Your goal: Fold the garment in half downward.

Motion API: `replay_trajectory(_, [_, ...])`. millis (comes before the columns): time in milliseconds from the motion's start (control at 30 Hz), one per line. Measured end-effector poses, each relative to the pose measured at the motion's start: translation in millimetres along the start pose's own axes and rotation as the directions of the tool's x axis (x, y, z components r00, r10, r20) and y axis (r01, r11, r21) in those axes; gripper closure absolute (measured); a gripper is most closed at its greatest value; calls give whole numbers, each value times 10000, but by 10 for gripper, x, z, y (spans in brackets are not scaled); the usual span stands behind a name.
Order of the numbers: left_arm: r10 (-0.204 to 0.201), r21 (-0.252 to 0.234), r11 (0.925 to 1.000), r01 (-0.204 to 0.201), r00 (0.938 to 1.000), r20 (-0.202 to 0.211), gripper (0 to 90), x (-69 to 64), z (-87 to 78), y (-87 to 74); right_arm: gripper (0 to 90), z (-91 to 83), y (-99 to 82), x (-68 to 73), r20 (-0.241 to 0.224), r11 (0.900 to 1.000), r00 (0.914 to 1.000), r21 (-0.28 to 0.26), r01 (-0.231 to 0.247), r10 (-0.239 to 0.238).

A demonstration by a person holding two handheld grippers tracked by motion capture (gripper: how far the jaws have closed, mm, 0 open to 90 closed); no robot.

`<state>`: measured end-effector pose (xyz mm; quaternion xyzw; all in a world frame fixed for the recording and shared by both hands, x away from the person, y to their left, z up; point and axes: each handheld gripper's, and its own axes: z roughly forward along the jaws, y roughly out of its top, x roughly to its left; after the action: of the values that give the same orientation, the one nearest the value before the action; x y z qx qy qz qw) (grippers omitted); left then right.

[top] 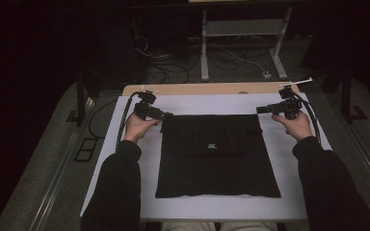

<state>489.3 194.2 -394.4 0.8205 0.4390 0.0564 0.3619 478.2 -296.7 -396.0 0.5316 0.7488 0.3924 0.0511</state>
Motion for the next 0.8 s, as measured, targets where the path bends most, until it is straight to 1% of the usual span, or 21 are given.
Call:
replay_trajectory(67, [-26,-58,10000,27,9999,154,164,-19,-17,4,229,-33,10,35,-61,9999,10000,-126,52,-53])
replay_trajectory(133, [43,-43,10000,-42,9995,314,124,-35,-41,9,183,-58,18,64,-105,9998,9999,-174,100,-102])
replay_trajectory(200, [-29,-14,10000,29,9987,513,75,-59,-59,16,150,-89,27,96,-171,9996,9998,-243,116,-120])
replay_trajectory(233, [-2,-44,10000,5,9986,523,43,-69,-68,19,130,-103,29,109,-216,9996,9996,-252,153,-158])
replay_trajectory(300, [67,-56,10000,-64,9983,580,7,-88,-92,24,119,-129,36,134,-294,9994,9994,-282,200,-208])
replay_trajectory(367, [-24,-164,9999,36,9973,730,0,-112,-102,26,33,-147,42,163,-385,9991,9987,-252,335,-345])
replay_trajectory(400, [49,-181,9998,-34,9965,838,0,-127,-113,29,1,-149,44,174,-384,9990,9985,-231,387,-396])
replay_trajectory(533, [340,-348,9989,-309,9953,902,0,-212,-136,46,0,-181,46,251,-592,9983,9966,-106,568,-573])
replay_trajectory(600, [452,-377,9984,-416,9940,1001,0,-253,-134,54,0,-187,45,297,-659,9977,9956,-104,666,-671])
replay_trajectory(633, [553,-368,9980,-517,9931,1035,0,-267,-132,58,0,-190,45,322,-676,9975,9952,-75,703,-706])
replay_trajectory(800, [779,-311,9967,-748,9903,1148,0,-333,-104,63,0,-200,46,441,-906,9942,9901,-70,1073,-1075])
